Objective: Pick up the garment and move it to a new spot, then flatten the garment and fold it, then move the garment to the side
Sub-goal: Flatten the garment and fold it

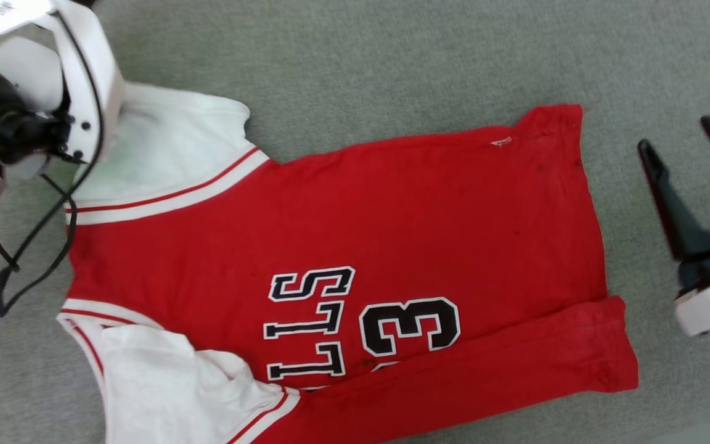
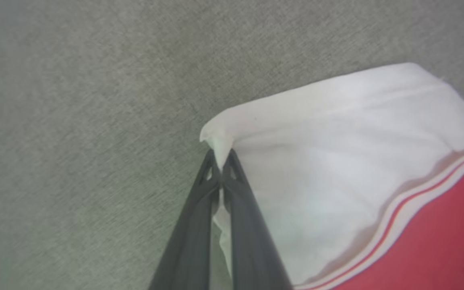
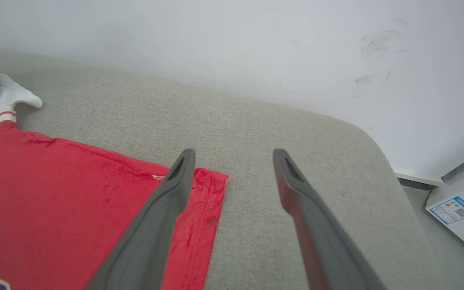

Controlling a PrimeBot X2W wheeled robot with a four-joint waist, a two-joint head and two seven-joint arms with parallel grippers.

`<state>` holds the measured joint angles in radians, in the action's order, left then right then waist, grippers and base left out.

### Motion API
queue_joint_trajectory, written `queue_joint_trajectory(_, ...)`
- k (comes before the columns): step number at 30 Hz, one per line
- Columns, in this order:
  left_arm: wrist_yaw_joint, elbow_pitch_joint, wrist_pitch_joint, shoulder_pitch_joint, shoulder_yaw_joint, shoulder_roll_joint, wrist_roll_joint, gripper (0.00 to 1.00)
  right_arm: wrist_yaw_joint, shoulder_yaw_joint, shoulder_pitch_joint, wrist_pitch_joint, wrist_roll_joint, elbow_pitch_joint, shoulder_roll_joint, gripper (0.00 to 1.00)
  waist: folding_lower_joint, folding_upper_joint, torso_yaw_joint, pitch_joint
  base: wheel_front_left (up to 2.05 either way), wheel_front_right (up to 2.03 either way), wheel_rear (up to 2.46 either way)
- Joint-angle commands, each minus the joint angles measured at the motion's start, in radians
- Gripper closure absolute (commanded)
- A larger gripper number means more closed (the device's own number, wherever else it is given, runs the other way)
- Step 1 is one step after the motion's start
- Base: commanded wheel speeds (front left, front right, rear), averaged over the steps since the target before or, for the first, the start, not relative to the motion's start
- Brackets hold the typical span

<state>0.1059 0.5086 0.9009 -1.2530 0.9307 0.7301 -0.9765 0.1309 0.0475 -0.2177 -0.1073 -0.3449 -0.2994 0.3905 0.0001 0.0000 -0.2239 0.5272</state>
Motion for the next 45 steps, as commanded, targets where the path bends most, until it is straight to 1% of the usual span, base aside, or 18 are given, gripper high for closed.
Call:
queue_joint_trajectory(1, 0.009, -0.016, -0.034, 0.015, 0.008, -0.012, 0.006, 1.0, 0.0, 0.008, -0.055, -0.08, -0.023, -0.002, 0.077, 0.0, -0.0001, 0.0, 0.036, -0.049, 0.0, 0.0, 0.0)
queue_joint_trajectory(2, 0.009, -0.016, -0.034, 0.015, 0.008, -0.012, 0.006, 1.0, 0.0, 0.008, -0.055, -0.08, -0.023, -0.002, 0.077, 0.0, -0.0001, 0.0, 0.036, -0.049, 0.0, 0.0, 0.0)
queue_joint_trajectory(4, 0.014, -0.035, -0.061, 0.013, 0.013, -0.02, 0.01, 1.0, 0.0, 0.023, -0.109, -0.172, -0.056, 0.009, 0.153, 0.0, -0.0001, 0.0, 0.057, -0.069, 0.0, 0.0, 0.0)
queue_joint_trajectory(8, 0.02, -0.085, -0.101, 0.013, 0.029, -0.032, 0.02, 1.0, 0.0, 0.109, -0.225, -0.411, -0.178, 0.057, 0.313, 0.0, -0.0001, 0.0, 0.102, -0.093, 0.0, 0.0, 0.0)
queue_joint_trajectory(11, 0.022, -0.123, -0.124, 0.009, 0.046, -0.039, 0.026, 1.0, -0.001, 0.208, -0.313, -0.598, -0.289, 0.1, 0.417, 0.0, -0.0001, 0.0, 0.135, -0.097, 0.0, 0.0, 0.0)
queue_joint_trajectory(14, 0.023, -0.157, -0.145, -0.001, 0.054, -0.048, 0.03, 1.0, 0.0, 0.294, -0.403, -0.753, -0.381, 0.154, 0.482, 0.0, -0.0001, 0.0, 0.167, -0.09, 0.0, 0.0, 0.0)
queue_joint_trajectory(15, 0.022, -0.166, -0.152, -0.005, 0.057, -0.051, 0.033, 1.0, -0.001, 0.318, -0.432, -0.793, -0.403, 0.174, 0.491, 0.0, -0.0001, 0.0, 0.177, -0.085, 0.0, 0.0, 0.0)
queue_joint_trajectory(18, 0.023, -0.192, -0.167, -0.02, 0.064, -0.059, 0.036, 1.0, 0.0, 0.378, -0.507, -0.88, -0.432, 0.241, 0.495, 0.0, -0.0001, 0.0, 0.202, -0.066, 0.0, 0.0, 0.0)
queue_joint_trajectory(22, 0.023, -0.221, -0.184, -0.04, 0.073, -0.066, 0.044, 1.0, 0.0, 0.436, -0.578, -0.918, -0.425, 0.339, 0.458, 0.0, -0.0001, 0.0, 0.232, -0.033, 0.0, 0.0, 0.0)
queue_joint_trajectory(28, 0.023, -0.242, -0.206, -0.066, 0.08, -0.07, 0.053, 1.0, 0.0, 0.522, -0.618, -0.875, -0.408, 0.471, 0.398, 0.0, -0.0001, 0.0, 0.258, 0.011, 0.0, 0.0, 0.0)
queue_joint_trajectory(30, 0.023, -0.242, -0.213, -0.069, 0.083, -0.071, 0.055, 1.0, 0.0, 0.578, -0.598, -0.863, -0.412, 0.504, 0.384, 0.0, -0.0001, 0.0, 0.261, 0.02, 0.0, 0.0, 0.0)
queue_joint_trajectory(33, 0.023, -0.24, -0.224, -0.07, 0.091, -0.069, 0.052, 1.0, 0.001, 0.649, -0.577, -0.843, -0.442, 0.543, 0.373, 0.0, -0.0001, 0.0, 0.26, 0.025, 0.0, 0.0, 0.0)
queue_joint_trajectory(35, 0.023, -0.236, -0.235, -0.066, 0.095, -0.067, 0.045, 1.0, 0.001, 0.671, -0.58, -0.819, -0.459, 0.562, 0.372, 0.0, -0.0001, 0.0, 0.256, 0.019, 0.0, 0.0, 0.0)
queue_joint_trajectory(36, 0.023, -0.231, -0.242, -0.06, 0.098, -0.067, 0.043, 1.0, 0.001, 0.678, -0.587, -0.804, -0.464, 0.568, 0.372, 0.96, -0.0001, 0.0, 0.254, 0.012, 0.0, 0.0, 0.0)
queue_joint_trajectory(37, 0.023, -0.225, -0.249, -0.053, 0.101, -0.065, 0.039, 1.0, 0.001, 0.684, -0.598, -0.787, -0.47, 0.573, 0.374, 1.0, -0.0001, 0.0, 0.251, 0.002, 0.0, 0.0, 0.0)
queue_joint_trajectory(41, 0.023, -0.212, -0.29, -0.026, 0.111, -0.06, 0.026, 1.0, 0.001, 0.682, -0.63, -0.699, -0.494, 0.587, 0.399, 1.0, -0.0001, 0.0, 0.245, -0.064, 0.0, 0.0, 0.0)
queue_joint_trajectory(45, 0.023, -0.221, -0.332, 0.021, 0.12, -0.047, 0.004, 1.0, 0.0, 0.692, -0.615, -0.612, -0.53, 0.585, 0.423, 1.0, -0.0001, 0.0, 0.245, -0.151, 0.0, 0.0, 0.0)
